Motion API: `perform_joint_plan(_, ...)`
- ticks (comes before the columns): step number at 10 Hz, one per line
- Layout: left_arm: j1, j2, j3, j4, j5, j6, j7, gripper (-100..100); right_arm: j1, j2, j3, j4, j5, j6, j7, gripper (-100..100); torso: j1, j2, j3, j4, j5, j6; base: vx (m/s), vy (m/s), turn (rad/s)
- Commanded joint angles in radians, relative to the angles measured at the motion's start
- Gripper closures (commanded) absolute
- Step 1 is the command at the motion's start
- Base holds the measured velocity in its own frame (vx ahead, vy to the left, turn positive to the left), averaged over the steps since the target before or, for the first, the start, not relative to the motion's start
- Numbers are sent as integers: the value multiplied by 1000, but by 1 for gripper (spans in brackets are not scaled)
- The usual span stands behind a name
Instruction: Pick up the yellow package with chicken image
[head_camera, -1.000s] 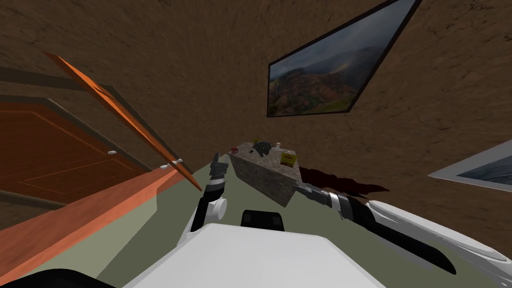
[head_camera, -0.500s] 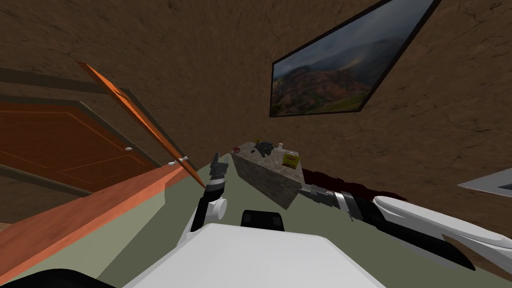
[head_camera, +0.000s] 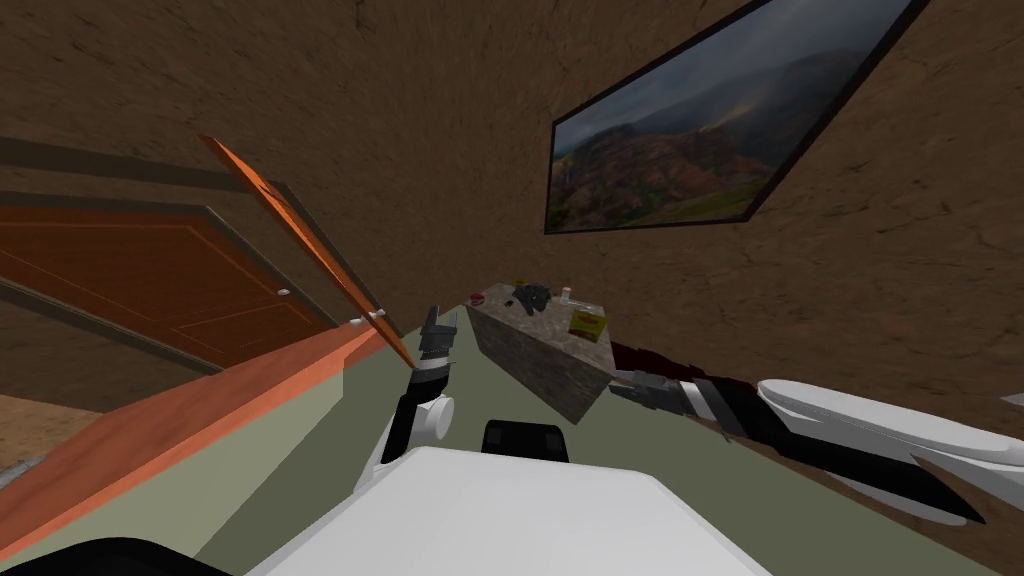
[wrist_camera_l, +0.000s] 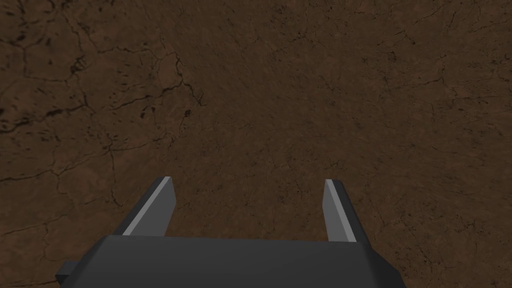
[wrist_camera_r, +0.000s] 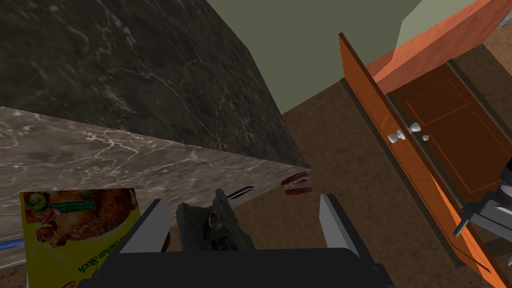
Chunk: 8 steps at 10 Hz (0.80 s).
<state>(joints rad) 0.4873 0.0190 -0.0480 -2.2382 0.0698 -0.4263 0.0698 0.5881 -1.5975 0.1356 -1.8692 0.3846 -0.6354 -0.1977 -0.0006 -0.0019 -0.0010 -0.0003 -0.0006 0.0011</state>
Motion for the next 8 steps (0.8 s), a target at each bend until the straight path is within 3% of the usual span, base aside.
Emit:
perform_joint_plan(1,0,0,0,0,0,0,0,0,5,-50,0,25,17,-9,-8,-100,0,0,0,0,0,0,14,-12,132)
perform_joint_plan(6,0,0,0,0,0,0,0,0,24,-202,-9,74,42,-32,-19,-100,0,-2,-1,0,0,-1,23,-19,103)
perform_joint_plan(7,0,0,0,0,0,0,0,0,24,-202,-9,74,42,-32,-19,-100,0,-1,-1,0,0,0,11,-10,-24)
perform_joint_plan(8,0,0,0,0,0,0,0,0,34,-246,-15,98,52,-43,-23,-100,0,0,0,0,0,0,21,-8,91)
